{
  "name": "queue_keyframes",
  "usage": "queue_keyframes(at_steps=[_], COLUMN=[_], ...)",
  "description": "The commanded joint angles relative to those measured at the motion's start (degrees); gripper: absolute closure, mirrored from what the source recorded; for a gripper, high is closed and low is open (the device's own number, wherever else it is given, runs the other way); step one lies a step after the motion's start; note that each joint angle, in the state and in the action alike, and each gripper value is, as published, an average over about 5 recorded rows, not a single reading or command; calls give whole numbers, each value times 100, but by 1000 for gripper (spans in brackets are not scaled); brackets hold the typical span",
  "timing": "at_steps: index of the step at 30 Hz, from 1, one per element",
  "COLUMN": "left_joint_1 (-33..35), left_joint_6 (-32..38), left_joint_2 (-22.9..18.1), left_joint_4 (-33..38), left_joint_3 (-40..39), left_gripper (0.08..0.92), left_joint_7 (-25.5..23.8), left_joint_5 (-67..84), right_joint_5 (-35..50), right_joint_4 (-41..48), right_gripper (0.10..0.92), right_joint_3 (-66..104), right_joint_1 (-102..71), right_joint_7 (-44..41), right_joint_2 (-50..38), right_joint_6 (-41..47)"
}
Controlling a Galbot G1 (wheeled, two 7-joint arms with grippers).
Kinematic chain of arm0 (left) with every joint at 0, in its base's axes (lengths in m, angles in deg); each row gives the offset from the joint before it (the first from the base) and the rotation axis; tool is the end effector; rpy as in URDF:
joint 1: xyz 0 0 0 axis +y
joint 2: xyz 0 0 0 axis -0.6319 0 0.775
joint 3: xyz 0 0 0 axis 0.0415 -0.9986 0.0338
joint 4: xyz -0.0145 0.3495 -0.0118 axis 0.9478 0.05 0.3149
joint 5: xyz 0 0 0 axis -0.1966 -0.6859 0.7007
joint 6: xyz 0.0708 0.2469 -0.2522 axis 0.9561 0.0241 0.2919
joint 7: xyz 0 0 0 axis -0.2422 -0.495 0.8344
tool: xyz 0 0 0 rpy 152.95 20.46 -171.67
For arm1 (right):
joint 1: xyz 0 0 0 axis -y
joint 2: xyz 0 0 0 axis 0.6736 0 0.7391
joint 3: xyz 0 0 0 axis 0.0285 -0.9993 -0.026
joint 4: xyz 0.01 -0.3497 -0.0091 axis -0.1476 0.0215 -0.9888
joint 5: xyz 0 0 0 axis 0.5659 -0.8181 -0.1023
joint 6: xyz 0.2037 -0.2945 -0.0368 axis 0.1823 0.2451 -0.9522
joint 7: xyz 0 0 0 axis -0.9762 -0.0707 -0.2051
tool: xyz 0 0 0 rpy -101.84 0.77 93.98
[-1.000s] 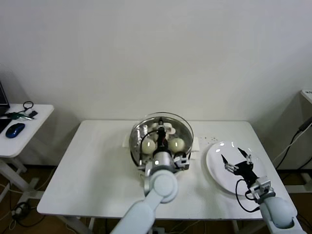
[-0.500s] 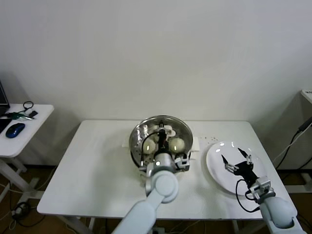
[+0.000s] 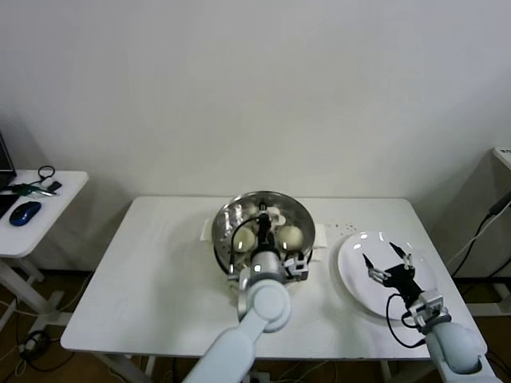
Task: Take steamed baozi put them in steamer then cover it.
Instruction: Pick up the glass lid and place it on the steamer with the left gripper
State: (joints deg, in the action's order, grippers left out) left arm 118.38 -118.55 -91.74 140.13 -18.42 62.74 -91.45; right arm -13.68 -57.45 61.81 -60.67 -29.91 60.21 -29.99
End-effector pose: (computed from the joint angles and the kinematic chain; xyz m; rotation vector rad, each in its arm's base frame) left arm 0.3343 -0.2193 -0.2684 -0.0010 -2.1623 -2.1677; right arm 0.2837 -0.1916 -0.3630 0.3272 -2.8945 0.4459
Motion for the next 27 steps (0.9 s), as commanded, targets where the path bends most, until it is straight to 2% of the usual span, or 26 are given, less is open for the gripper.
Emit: queue_keyframes(at_steps=[1,11,21,24,27], left_joint_1=[4,-19,-13,19,62], left_joint_6=[-281,-281,-281,-281,-281], left_joint_2=[4,67,111,182,293], left_joint_4=[-32,-83,20,179,403], left_joint_3=[-1,28,49,44,38], left_gripper=[849,849,848,817,739], left_joint_7=[0,101,5,-6,-22], left_joint_5=[15,111,220,265,328], right_joint_5=[-30,-20,-14,170,229], right_joint_4=[14,20,0,-12,-23], right_gripper=[203,203,203,203,203], right_joint_3=[9,28,67,97,114], right_joint_1=[-4,-15,-24,-9,-16], right_joint_7=[-22,-90,-181,-139,-131], right_joint_2=[1,14,22,46,35], right_joint_6=[-1,-22,21,126,193])
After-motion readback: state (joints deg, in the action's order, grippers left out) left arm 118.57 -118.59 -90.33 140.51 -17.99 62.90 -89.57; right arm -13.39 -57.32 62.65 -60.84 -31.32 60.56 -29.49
